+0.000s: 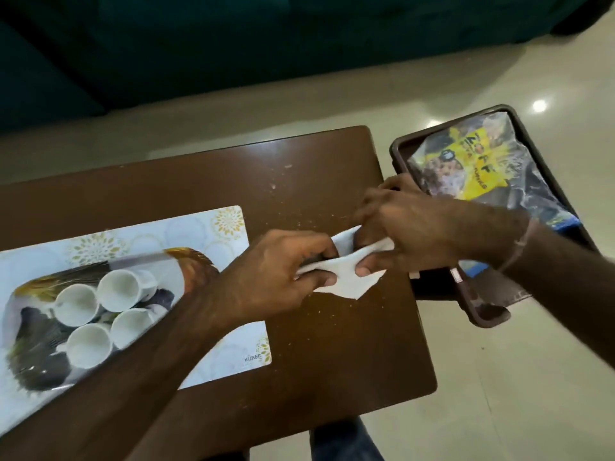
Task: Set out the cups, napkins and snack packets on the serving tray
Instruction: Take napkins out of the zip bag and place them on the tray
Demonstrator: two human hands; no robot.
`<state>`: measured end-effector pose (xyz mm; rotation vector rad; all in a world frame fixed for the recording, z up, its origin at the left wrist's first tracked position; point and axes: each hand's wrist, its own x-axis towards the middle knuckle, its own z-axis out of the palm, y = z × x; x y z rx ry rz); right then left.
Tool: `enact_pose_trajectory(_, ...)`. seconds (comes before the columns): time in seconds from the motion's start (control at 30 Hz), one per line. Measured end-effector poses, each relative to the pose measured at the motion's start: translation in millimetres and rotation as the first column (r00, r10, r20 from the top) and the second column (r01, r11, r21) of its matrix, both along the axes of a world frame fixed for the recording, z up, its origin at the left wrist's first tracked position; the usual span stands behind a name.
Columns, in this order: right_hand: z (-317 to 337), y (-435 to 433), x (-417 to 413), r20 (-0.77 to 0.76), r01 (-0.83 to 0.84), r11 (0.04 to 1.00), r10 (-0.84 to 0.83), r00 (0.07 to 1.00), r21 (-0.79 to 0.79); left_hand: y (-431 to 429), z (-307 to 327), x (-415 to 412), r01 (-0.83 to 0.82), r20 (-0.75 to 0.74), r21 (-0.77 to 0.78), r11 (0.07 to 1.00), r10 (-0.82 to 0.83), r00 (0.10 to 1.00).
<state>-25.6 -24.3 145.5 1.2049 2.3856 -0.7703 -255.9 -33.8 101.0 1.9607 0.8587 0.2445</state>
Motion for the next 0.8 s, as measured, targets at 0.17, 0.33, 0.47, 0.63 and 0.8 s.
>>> enact_pose_trajectory(0.17, -1, 14, -25, -0.171, 0.262, 0.922, -0.318, 0.932, -0.286, -16, -7, -43, -0.472, -0.001, -0.441, 0.763, 0.526, 0.850)
enact_pose_trajectory(0.33, -31, 0, -55, -0.310, 0.496, 0.780, -0.613, 0.727, -0.382, -46, -27, -72, -0.648, -0.059, -0.591, 0.480, 0.776, 0.628)
enact_pose_trajectory(0.47, -62, -14, -78, -0.335, 0.648, 0.655, -0.756, 0.563, -0.389, -66, -51, -91, -0.670, -0.079, -0.673, 0.312, 0.871, 0.485)
enact_pose_trajectory(0.63, -96, -28, -111, -0.269, 0.710, 0.333, -0.941, 0.206, -0.621, -93, -75, -104, -0.618, -0.229, -0.786, 0.010, 0.924, 0.306)
enact_pose_trajectory(0.8, -135, -42, -151, -0.107, 0.638, 0.130, -0.991, 0.076, -0.759, -122, -97, -123, -0.567, -0.411, -0.765, -0.305, 0.909, 0.066)
